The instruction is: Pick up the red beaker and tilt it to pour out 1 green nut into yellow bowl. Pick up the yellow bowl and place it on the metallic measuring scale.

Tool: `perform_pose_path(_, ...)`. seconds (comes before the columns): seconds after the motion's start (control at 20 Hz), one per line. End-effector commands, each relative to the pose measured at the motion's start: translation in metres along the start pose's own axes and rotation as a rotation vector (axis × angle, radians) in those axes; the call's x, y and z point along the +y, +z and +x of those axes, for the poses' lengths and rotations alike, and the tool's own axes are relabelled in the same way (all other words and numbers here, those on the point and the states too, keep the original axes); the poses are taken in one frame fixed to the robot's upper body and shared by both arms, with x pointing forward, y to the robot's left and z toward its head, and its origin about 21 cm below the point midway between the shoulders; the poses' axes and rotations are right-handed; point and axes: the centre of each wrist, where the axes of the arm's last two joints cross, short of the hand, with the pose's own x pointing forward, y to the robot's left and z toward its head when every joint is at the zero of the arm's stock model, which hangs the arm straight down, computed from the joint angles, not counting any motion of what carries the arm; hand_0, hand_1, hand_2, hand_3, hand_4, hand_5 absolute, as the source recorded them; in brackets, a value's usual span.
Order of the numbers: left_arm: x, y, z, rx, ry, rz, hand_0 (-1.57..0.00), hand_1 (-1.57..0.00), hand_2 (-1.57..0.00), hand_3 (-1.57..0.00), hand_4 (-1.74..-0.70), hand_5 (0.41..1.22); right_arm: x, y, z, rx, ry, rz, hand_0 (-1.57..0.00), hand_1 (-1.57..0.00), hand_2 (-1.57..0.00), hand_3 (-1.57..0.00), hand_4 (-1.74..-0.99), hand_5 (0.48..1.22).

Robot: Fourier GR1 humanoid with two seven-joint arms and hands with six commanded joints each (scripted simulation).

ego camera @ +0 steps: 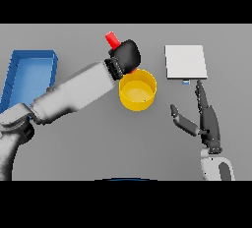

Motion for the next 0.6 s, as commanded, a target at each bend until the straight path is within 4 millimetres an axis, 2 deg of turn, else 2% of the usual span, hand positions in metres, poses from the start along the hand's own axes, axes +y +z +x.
perform_pose_path(0.0, 0.001, -0.002, -0.002, 0.003, -0.034, -0.016, -1.57, -1.57, -1.57, -1.56, -1.74, 1.221, -0.003, -0.002, 0.000, 0.000, 0.009, -0.008, 0.00, 0.00, 0.00, 0.00, -1.270, 0.588)
perform_pose_path(0.05, 0.000, -0.003, -0.003, 0.007, -0.062, -0.038, -1.57, -1.57, -1.57, -1.56, -1.74, 1.221, -0.004, -0.001, 0.000, -0.011, 0.010, -0.003, 0.00, 0.00, 0.00, 0.00, -1.260, 0.586)
perform_pose_path(0.15, 0.012, -0.006, -0.002, -0.005, -0.131, -0.055, -1.57, -1.57, -1.57, -1.57, -1.74, 1.221, -0.002, -0.003, -0.001, -0.002, 0.037, -0.008, 0.00, 0.00, 0.00, 0.00, -1.236, 0.582)
perform_pose_path(0.35, 0.016, -0.008, 0.002, -0.046, -0.247, -0.063, -1.57, -1.57, -1.57, -1.57, -1.73, 1.221, -0.005, -0.006, 0.001, -0.015, 0.038, -0.009, 0.00, 0.00, 0.00, 0.00, -1.204, 0.591)
perform_pose_path(0.55, 0.016, -0.010, -0.003, -0.060, -0.345, -0.056, -1.57, -1.57, -1.57, -1.57, -1.73, 1.221, -0.002, -0.006, 0.000, -0.031, 0.050, -0.007, 0.00, 0.00, 0.00, 0.00, -1.210, 0.594)
